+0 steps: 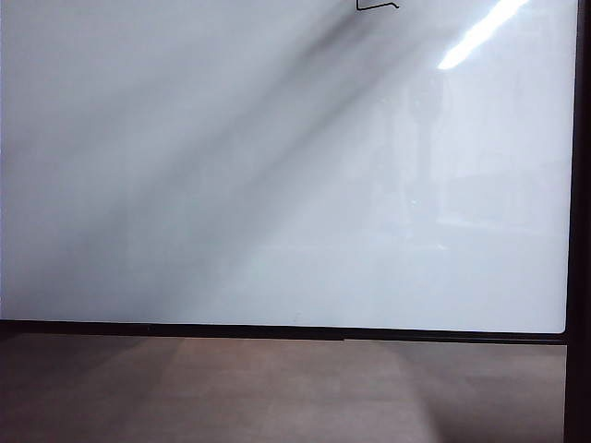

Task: Reach to the right to find the marker pen, pick it up, and write the number 9 on the whiteboard.

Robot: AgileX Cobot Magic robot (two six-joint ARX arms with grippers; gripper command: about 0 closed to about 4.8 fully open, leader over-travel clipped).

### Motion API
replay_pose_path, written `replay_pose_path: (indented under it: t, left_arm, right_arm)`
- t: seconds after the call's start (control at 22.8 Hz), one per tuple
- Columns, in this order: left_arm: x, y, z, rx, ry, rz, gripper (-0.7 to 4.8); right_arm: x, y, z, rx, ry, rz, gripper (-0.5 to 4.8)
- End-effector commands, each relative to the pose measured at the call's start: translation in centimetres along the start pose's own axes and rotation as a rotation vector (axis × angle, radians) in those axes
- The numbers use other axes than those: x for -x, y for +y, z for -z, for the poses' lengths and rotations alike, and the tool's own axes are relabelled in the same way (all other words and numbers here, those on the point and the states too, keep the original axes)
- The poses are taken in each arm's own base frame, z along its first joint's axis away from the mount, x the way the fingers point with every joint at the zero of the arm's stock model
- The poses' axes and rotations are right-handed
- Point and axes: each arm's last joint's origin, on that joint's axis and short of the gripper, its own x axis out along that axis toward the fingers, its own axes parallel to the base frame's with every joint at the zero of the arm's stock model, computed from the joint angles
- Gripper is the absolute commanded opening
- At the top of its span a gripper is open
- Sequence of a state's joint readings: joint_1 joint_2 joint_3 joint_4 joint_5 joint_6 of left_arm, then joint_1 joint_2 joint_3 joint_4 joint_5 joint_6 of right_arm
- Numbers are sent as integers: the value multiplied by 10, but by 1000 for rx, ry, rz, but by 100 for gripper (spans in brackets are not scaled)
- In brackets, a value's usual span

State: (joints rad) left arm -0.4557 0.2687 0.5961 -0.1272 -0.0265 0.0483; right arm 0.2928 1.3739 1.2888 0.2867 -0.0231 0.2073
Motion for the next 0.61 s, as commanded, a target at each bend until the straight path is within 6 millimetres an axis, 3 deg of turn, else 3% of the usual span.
replay_pose_path:
  t: [0.04, 0.61]
  left_arm:
    - [0, 0, -1, 3, -9, -1, -5]
    - [0, 0, -1, 3, -9, -1, -5]
  right_arm:
    - [0, -3, 4, 2, 7, 45, -6]
    - [15, -15, 65, -34, 163, 65, -6]
